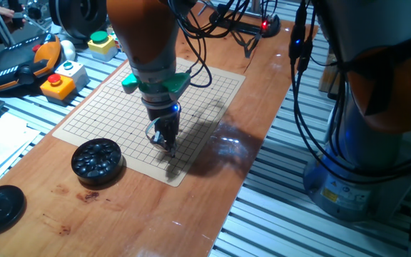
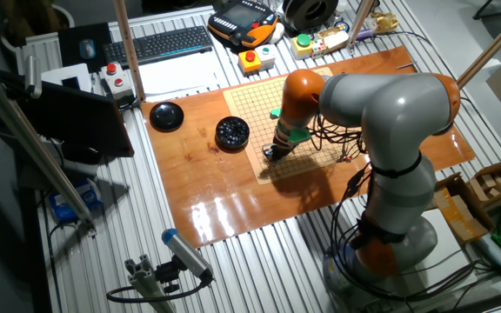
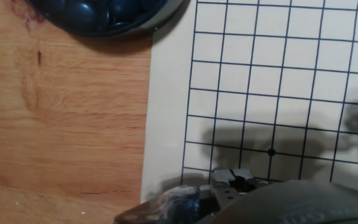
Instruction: Play the first move as black on the 3-4 point in the upper right corner of the Go board
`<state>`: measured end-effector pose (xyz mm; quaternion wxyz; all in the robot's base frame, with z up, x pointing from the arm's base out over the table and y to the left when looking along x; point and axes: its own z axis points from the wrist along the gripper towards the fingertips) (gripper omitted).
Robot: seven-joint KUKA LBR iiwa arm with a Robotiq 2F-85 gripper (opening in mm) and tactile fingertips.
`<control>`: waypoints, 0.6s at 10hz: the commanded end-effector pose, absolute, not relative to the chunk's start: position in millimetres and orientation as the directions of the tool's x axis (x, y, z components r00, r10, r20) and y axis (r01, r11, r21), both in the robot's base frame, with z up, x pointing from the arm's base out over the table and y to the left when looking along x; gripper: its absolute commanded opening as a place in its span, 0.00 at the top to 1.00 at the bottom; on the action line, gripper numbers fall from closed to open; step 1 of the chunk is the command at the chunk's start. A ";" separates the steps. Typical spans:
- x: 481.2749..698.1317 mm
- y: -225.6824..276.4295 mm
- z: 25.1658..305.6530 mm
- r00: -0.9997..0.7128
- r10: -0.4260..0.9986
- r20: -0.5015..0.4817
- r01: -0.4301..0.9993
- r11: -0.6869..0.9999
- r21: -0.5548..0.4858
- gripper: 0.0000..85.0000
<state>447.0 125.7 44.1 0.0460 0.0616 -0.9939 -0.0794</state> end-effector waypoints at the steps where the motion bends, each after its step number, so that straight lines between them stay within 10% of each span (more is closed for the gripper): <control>1: 446.8 126.2 43.9 -0.989 -0.127 0.082 -0.112 0.980 0.167 0.99; 6: 446.3 127.4 43.1 -0.989 -0.123 0.078 -0.108 0.979 0.174 0.99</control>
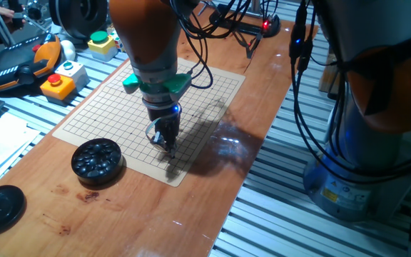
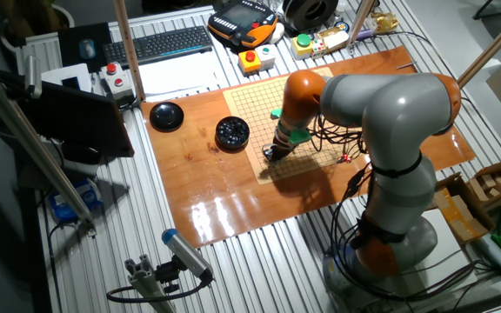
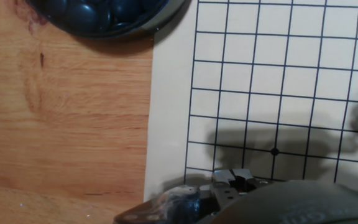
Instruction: Play the first move as black on the 3-4 point in the upper right corner of the Go board
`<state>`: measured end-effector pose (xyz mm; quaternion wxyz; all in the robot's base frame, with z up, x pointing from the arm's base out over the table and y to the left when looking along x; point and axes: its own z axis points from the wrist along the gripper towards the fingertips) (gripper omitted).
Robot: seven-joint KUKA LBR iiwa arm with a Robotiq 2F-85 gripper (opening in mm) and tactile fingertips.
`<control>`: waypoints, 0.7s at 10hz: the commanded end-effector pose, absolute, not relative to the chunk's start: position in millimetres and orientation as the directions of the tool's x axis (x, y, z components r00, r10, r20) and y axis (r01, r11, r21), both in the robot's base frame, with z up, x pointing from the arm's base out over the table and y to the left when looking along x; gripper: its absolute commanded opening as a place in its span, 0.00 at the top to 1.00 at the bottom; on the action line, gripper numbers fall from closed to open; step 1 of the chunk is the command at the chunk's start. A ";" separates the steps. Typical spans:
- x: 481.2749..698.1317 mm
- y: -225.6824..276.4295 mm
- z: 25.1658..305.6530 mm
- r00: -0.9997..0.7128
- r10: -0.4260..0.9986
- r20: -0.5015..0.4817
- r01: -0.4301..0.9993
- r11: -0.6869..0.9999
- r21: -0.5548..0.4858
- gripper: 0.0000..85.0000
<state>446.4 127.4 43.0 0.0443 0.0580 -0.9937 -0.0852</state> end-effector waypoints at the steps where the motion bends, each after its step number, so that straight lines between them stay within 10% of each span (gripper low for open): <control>1: 446.3 127.4 42.5 -0.989 -0.123 0.078 -0.108 0.979 0.176 0.99; 7: 446.4 127.8 41.5 -0.989 -0.131 0.071 -0.117 0.978 0.176 0.99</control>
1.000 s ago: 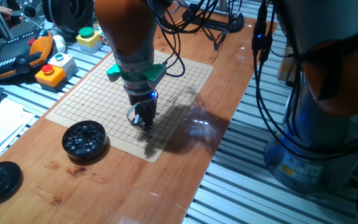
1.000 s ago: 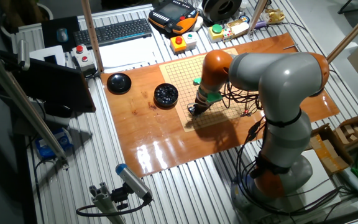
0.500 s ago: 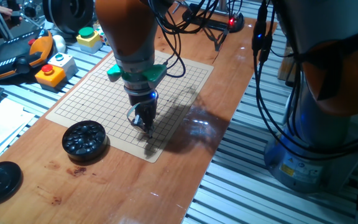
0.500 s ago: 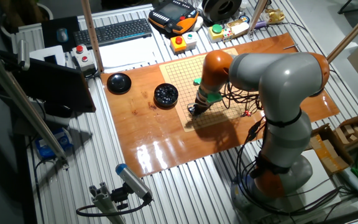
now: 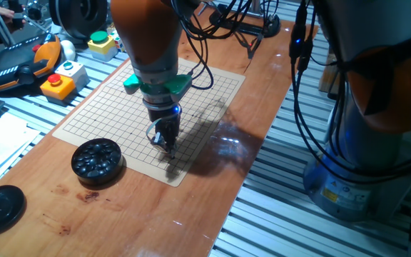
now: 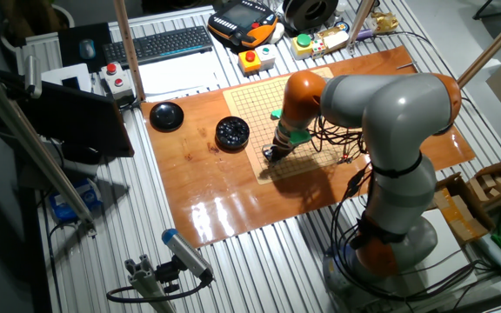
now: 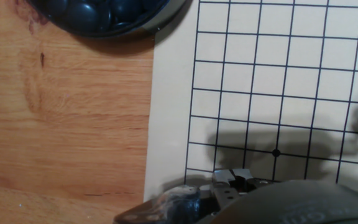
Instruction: Play the first move as black on the 3-4 point in the upper right corner of the Go board
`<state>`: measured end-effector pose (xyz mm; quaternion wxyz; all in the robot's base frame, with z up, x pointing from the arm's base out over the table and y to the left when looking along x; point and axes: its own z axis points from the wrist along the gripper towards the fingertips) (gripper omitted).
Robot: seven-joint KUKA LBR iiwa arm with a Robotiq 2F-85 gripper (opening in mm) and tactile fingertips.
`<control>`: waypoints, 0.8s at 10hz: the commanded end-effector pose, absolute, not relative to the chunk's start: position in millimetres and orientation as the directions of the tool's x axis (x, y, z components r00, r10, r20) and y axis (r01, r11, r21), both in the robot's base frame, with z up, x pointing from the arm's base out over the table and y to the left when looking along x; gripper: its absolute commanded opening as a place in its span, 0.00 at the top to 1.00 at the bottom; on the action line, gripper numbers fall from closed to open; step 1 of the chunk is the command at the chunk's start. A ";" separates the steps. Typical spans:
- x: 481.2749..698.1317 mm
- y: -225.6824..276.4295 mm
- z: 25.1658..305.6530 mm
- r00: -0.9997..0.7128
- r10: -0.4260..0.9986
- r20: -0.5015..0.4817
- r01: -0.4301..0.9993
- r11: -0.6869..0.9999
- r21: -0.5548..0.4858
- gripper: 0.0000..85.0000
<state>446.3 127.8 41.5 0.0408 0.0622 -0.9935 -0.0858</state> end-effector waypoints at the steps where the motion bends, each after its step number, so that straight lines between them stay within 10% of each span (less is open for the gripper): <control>1: 446.4 127.8 41.3 -0.989 -0.132 0.069 -0.118 0.977 0.176 0.99; 8: 446.2 127.6 40.8 -0.991 -0.122 0.047 -0.112 0.978 0.174 0.84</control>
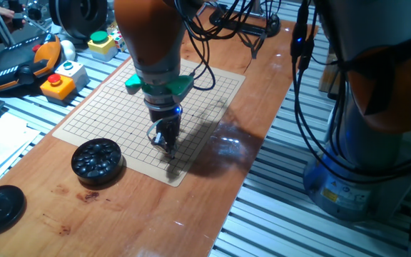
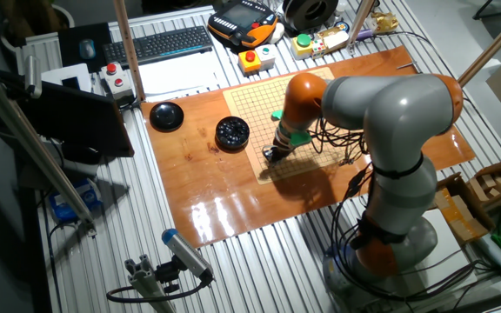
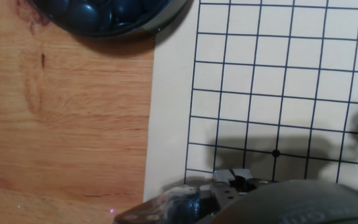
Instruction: Play the first move as black on the 3-4 point in the upper right corner of the Go board
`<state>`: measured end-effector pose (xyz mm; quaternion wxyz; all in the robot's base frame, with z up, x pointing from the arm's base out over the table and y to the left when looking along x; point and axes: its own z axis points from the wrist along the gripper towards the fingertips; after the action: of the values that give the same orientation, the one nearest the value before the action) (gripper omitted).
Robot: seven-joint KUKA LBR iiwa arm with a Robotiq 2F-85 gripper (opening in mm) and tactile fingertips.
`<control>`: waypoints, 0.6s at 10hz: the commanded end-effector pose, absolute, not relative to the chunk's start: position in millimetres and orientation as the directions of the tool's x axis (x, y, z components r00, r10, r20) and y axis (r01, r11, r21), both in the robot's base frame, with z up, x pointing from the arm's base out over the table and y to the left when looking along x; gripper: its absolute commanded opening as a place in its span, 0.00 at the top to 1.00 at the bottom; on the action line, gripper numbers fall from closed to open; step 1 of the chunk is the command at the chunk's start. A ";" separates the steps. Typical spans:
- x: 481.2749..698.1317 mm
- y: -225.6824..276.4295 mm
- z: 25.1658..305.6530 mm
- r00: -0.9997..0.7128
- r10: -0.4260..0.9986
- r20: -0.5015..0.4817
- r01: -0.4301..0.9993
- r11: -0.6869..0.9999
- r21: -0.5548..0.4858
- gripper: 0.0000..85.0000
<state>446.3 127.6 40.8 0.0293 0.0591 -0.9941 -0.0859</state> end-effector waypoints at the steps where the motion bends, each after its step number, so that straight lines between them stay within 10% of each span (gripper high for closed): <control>1: 446.2 127.6 40.8 -0.991 -0.122 0.046 -0.112 0.978 0.174 0.80; 6: 446.2 127.4 40.6 -0.993 -0.116 0.029 -0.109 0.980 0.169 0.76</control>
<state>446.2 127.3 40.6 0.0183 0.0561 -0.9947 -0.0838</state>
